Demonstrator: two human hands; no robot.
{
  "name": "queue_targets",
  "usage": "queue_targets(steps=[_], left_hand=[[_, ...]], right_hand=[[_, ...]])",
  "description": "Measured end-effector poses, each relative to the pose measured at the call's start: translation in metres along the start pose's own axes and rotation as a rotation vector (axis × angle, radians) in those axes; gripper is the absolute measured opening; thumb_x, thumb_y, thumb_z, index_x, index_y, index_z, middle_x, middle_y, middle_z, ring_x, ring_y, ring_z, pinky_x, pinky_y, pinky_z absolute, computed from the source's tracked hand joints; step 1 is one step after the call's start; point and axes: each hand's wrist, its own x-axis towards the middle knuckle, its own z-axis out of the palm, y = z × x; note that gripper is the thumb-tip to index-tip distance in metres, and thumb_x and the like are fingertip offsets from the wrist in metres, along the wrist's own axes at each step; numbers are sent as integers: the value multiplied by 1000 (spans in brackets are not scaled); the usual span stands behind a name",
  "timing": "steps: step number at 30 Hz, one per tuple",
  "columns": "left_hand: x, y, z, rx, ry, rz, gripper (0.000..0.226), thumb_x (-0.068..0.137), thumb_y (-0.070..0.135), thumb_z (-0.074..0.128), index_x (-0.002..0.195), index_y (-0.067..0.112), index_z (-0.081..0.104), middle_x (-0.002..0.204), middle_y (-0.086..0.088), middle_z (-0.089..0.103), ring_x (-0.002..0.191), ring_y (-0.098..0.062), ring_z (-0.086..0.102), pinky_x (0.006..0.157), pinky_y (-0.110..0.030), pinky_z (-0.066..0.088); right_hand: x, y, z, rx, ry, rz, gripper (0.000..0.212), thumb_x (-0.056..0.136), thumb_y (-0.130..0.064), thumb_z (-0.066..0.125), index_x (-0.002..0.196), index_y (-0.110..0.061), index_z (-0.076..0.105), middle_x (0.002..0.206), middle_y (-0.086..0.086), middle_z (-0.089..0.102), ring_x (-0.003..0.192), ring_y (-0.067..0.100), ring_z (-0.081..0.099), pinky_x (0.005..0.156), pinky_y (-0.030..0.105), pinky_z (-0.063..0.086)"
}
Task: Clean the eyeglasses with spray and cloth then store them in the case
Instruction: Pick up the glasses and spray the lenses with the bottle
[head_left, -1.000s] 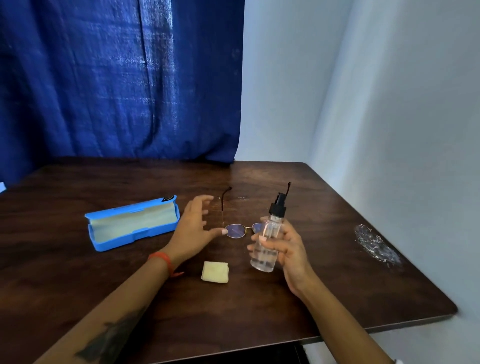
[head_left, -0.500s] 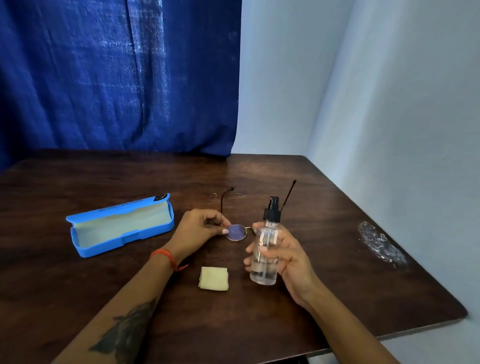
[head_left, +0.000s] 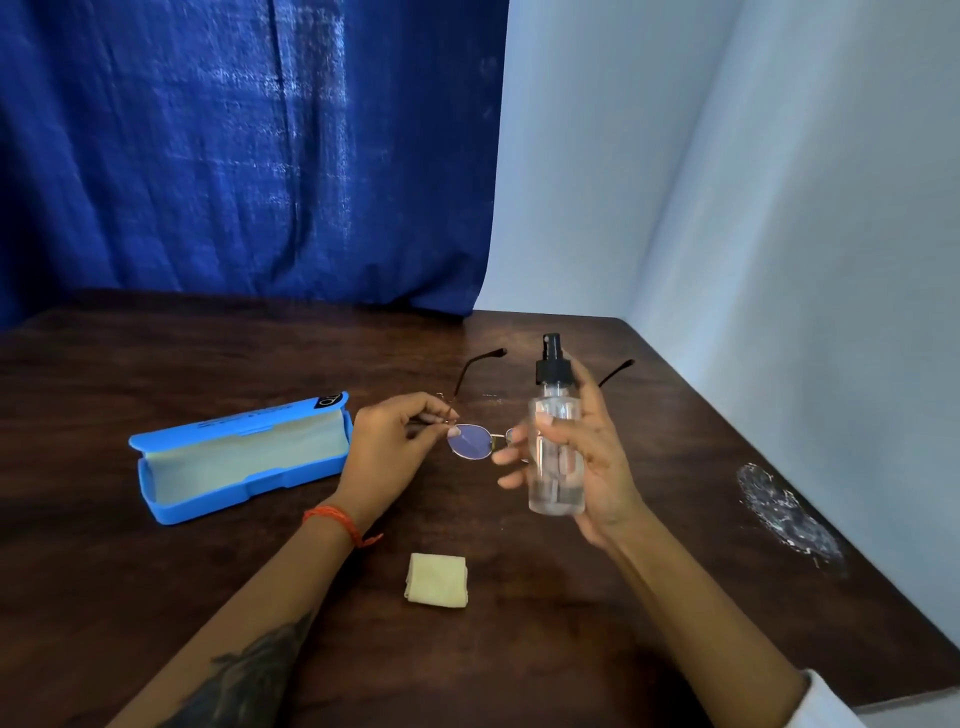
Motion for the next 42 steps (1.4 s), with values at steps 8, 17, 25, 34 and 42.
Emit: queue_targets(steps=[8, 17, 25, 34, 42], left_hand=[[2, 5, 1, -103, 116, -35, 12, 73, 6, 73, 83, 13, 69, 78, 6, 67, 77, 1, 64, 70, -7, 48], [-1, 12, 3, -120, 147, -12, 11, 72, 6, 74, 81, 10, 70, 78, 3, 69, 78, -2, 65, 72, -8, 48], [-2, 13, 3, -23, 149, 77, 12, 73, 7, 74, 85, 10, 71, 81, 4, 68, 76, -1, 64, 73, -7, 47], [-3, 15, 3, -18, 148, 101, 13, 73, 7, 74, 85, 9, 71, 82, 4, 68, 77, -1, 64, 73, -7, 48], [-3, 13, 3, -13, 153, 110, 14, 73, 9, 74, 87, 11, 70, 82, 5, 67, 79, 0, 63, 74, -7, 48]], right_hand=[[-4, 16, -1, -298, 91, -149, 90, 73, 2, 63, 135, -53, 29, 97, 7, 68, 49, 34, 63, 48, 38, 56], [-12, 23, 2, -808, 215, -259, 82, 69, -12, 65, 133, -52, 32, 65, 8, 66, 45, 19, 62, 53, 38, 57], [-11, 21, 4, -1038, 276, -196, 80, 68, -10, 65, 130, -50, 32, 57, -8, 58, 52, 12, 57, 62, 33, 54], [-9, 19, 9, -1082, 281, -154, 75, 68, -10, 63, 128, -47, 34, 69, -11, 58, 58, 10, 54, 63, 26, 45], [-8, 18, 11, -1098, 247, -134, 73, 71, -10, 63, 130, -44, 35, 84, 0, 66, 67, 16, 60, 68, 32, 51]])
